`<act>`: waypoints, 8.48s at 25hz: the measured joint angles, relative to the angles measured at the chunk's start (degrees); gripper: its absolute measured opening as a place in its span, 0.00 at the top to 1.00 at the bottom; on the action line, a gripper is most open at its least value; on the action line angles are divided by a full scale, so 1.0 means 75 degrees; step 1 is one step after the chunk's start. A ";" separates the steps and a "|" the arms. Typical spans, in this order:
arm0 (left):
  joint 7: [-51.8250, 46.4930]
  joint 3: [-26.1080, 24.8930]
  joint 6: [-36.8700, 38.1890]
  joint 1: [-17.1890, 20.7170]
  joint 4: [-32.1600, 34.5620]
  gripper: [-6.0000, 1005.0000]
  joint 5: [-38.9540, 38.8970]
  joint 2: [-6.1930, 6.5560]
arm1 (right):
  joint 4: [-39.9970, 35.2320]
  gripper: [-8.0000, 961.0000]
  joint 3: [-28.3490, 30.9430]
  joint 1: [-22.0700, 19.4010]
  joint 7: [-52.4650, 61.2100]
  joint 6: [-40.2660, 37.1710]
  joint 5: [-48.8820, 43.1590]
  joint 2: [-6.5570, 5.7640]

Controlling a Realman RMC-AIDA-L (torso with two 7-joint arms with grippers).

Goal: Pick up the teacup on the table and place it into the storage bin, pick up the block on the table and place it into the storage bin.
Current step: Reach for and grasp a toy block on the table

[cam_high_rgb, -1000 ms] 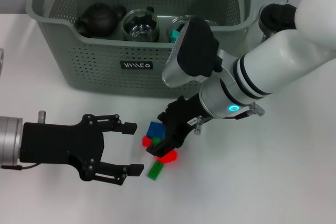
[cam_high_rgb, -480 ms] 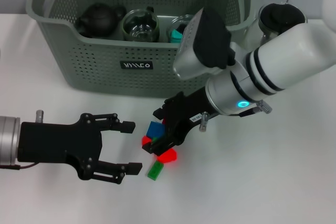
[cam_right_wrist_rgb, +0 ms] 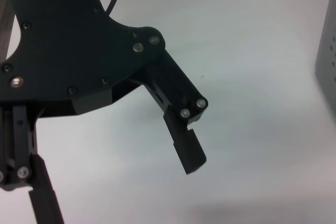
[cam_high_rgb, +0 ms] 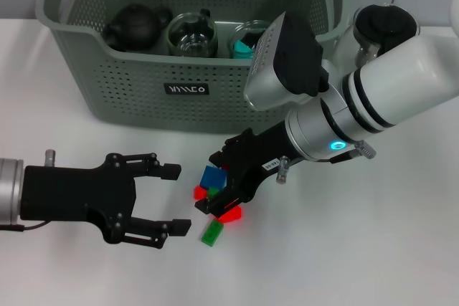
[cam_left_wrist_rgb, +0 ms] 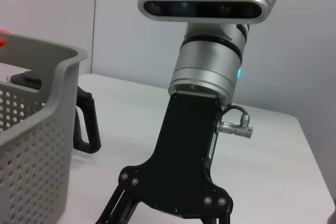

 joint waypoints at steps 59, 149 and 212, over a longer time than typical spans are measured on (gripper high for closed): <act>-0.0238 0.0003 -0.0001 -0.0158 -0.0001 0.13 0.0000 0.0066 | -0.0210 0.03 0.0201 -0.0168 -0.0196 -0.0327 0.0001 -0.0051; -0.0367 -0.0162 0.0516 -0.0176 0.0358 0.13 0.0376 0.0122 | 0.0796 0.03 -0.0854 0.0086 -0.0523 0.0020 0.0629 0.0070; -0.0363 0.0951 0.0059 -0.1067 -0.0188 0.13 0.0387 -0.0066 | -0.2308 0.03 0.3495 -0.2544 -0.2436 -0.3812 0.0500 -0.0002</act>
